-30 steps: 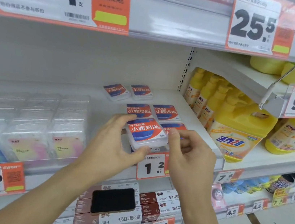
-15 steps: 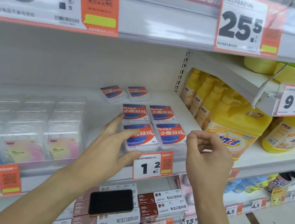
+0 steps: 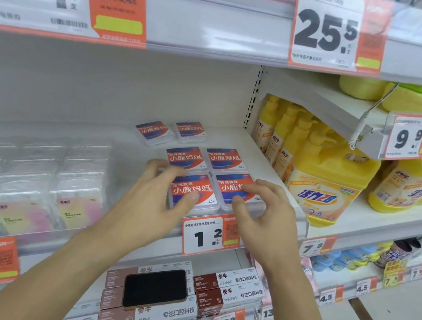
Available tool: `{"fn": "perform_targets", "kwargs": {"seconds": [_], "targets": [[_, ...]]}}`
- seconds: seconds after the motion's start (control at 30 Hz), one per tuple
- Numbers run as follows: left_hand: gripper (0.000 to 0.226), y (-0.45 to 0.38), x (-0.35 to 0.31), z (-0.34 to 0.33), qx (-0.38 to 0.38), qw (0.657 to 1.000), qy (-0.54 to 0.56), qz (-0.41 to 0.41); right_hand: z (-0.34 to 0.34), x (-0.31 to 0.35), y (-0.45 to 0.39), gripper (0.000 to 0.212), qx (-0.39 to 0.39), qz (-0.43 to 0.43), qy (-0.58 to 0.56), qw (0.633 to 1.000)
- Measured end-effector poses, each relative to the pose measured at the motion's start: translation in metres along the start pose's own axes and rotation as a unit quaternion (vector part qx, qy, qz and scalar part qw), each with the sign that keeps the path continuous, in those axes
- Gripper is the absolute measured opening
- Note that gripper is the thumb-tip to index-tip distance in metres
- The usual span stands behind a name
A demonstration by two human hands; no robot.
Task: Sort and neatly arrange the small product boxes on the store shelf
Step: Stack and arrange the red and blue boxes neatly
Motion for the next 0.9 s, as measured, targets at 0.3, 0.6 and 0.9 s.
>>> {"fn": "perform_targets", "kwargs": {"seconds": [0.3,0.6,0.9], "targets": [[0.056,-0.054,-0.005,-0.010,0.068,0.993,-0.098,0.011,-0.010,0.030,-0.061,0.044,0.112,0.048,0.090,0.988],[0.046,-0.052,-0.012,-0.004,0.027,0.996,-0.079,-0.006,-0.024,0.039,-0.079,0.031,0.232,0.064,0.167,0.956],[0.036,-0.059,-0.022,0.005,0.079,0.990,-0.116,0.016,-0.022,0.041,-0.087,0.029,0.216,0.051,0.169,0.960]]}}
Point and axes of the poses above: each hand's wrist, its own y-axis away from the middle knuckle, its own z-axis out of the back of the hand, x = y × z, the point moved 7 cm from there along -y, towards the middle knuckle, and after that the axes turned 12 degrees about x, right-handed, at the moved point
